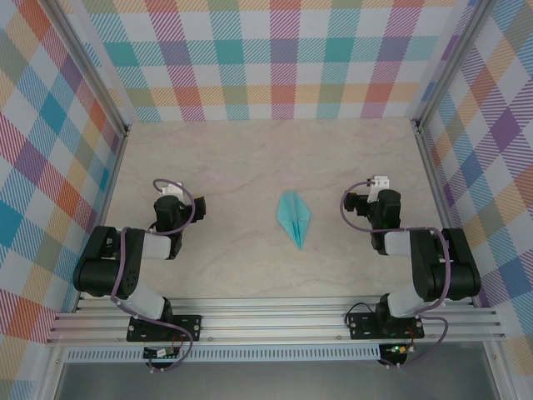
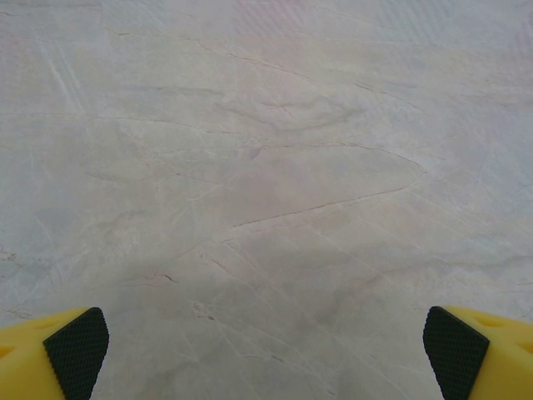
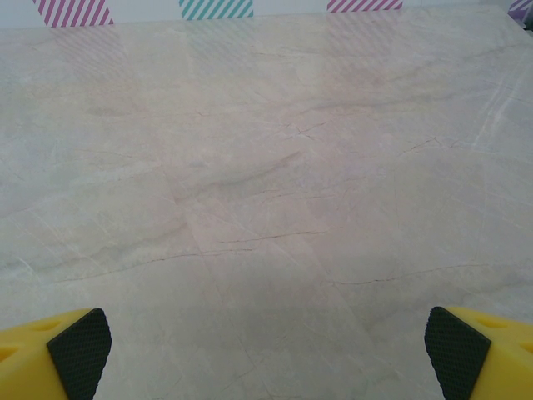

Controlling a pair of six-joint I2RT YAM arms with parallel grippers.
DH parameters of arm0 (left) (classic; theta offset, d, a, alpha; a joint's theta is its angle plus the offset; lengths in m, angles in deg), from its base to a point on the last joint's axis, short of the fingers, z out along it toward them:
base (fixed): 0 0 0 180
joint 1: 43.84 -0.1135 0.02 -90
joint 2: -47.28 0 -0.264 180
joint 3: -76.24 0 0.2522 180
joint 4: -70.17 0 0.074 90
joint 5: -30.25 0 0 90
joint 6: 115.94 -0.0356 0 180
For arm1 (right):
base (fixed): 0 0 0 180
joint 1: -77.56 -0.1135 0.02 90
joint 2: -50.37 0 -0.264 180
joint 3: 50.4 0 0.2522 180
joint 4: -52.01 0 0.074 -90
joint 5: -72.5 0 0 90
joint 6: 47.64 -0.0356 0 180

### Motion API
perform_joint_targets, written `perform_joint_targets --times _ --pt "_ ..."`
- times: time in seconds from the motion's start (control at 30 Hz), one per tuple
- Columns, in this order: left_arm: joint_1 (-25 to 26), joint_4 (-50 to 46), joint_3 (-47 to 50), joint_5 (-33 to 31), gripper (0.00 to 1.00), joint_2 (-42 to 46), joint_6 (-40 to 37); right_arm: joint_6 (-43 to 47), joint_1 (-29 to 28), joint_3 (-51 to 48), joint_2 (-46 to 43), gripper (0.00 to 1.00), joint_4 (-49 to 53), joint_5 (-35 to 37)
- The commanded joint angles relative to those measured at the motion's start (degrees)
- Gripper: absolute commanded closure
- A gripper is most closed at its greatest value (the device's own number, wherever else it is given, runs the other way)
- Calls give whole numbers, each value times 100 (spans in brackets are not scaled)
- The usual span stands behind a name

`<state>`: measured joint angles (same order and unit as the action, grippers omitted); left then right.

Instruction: Fold a paper plane with a square sheet of paper (pick it up from the middle)

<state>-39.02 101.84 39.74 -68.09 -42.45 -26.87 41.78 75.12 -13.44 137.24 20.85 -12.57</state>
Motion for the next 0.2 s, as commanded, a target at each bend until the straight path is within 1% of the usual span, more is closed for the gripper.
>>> perform_joint_targets --times 0.0,0.17 --pt "-51 168 -109 108 0 -5 -39 -34 33 22 58 0 -187 -42" --pt "-50 173 -108 104 0 0 -36 -39 69 34 58 0 -171 -115"
